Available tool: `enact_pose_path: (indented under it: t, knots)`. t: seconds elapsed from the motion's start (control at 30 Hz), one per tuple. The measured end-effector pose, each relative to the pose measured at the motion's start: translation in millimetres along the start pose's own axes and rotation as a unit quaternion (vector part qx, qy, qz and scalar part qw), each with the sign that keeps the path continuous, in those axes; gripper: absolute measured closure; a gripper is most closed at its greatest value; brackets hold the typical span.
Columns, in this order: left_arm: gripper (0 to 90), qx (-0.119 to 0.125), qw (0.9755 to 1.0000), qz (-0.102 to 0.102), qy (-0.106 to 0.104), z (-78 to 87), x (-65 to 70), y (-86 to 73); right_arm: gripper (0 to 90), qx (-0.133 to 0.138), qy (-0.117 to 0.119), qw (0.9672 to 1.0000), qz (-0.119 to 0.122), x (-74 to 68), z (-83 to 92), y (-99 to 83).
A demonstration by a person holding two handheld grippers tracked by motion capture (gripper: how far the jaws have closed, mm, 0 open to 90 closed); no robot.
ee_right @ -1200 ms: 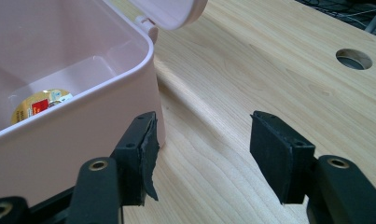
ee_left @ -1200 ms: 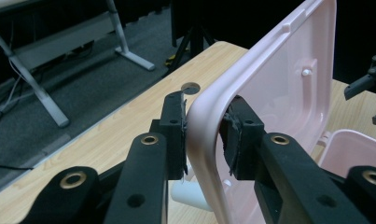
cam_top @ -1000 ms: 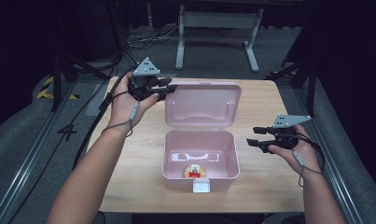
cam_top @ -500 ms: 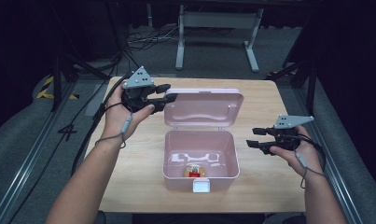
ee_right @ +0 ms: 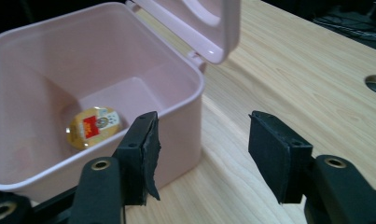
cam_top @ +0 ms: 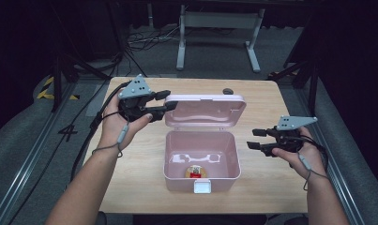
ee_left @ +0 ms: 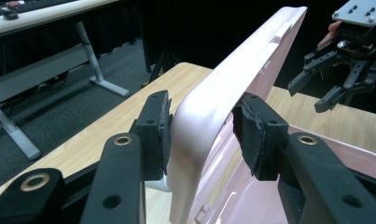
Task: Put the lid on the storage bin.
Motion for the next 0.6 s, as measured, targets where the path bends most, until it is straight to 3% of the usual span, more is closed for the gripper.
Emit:
enact_pose_path:
  t: [0.37, 0.47, 0.6]
  knots:
    - [53.9, 0.015, 0.9999, -0.004, -0.005, 6.1, 11.5, -5.5, 70.7, -0.036, 0.029, 0.9989, 0.003, -19.4, 4.9, 1.2]
    - [52.5, 0.013, 0.9998, 0.005, -0.012, 7.8, 14.9, -7.9, 74.6, -0.042, 0.041, 0.9983, 0.002, -24.9, 5.3, 1.9]
    - [53.5, 0.011, 0.9999, -0.002, -0.009, 9.3, 20.7, -11.7, 77.8, -0.044, 0.045, 0.998, 0.006, -30.7, 6.2, 3.8]
Point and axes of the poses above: each handheld gripper's, and its own axes: z roughly backward along the jaws, y roughly out of its top, x roughly to its right, the point moved 6 cm from there along -z, roughly forward along the jaws, and after that the axes turned 8 degrees about -z, right-handed, at the moved point
